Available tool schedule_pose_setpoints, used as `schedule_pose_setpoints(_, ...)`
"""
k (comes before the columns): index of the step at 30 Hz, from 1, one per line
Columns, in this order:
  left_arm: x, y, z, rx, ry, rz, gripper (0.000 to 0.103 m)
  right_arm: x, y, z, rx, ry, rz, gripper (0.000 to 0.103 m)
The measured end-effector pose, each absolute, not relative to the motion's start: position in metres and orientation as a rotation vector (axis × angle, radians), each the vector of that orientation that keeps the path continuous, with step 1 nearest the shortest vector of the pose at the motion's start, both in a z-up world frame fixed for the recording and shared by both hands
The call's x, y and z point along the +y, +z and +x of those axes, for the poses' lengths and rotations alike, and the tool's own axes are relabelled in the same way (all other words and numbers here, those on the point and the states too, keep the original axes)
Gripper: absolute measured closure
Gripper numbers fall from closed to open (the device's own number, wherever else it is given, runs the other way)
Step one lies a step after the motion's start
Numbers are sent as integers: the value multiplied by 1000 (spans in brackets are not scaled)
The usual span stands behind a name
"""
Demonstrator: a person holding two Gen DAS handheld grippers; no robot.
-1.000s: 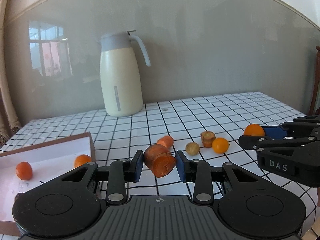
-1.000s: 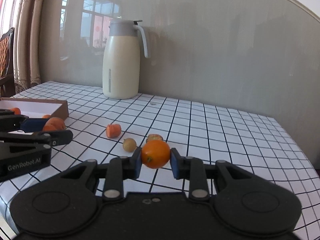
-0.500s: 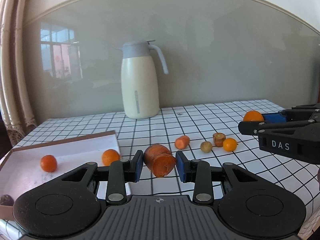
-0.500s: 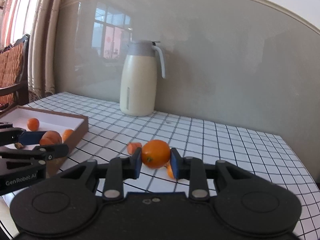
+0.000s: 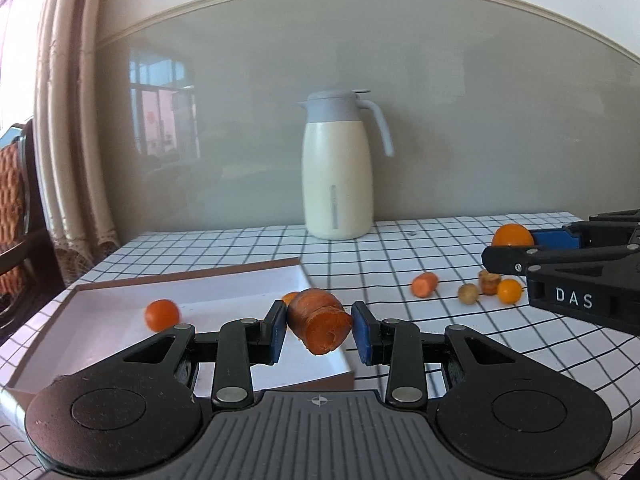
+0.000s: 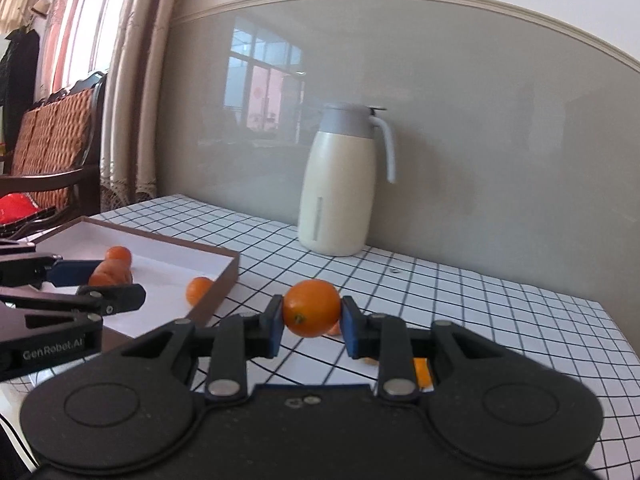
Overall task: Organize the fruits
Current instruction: 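Carry the carrot piece and orange over the white tray with both tools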
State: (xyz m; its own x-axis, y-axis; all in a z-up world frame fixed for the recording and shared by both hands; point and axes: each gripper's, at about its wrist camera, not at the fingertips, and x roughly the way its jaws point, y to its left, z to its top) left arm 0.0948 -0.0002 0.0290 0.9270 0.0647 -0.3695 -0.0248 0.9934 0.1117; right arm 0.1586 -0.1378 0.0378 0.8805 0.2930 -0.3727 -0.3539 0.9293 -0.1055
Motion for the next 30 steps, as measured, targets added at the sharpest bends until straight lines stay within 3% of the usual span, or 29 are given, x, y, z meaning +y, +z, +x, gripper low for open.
schedule_pose_setpoints(30, 70, 28, 75, 366, 195, 67, 68, -64, 34, 155, 336, 521, -208, 82)
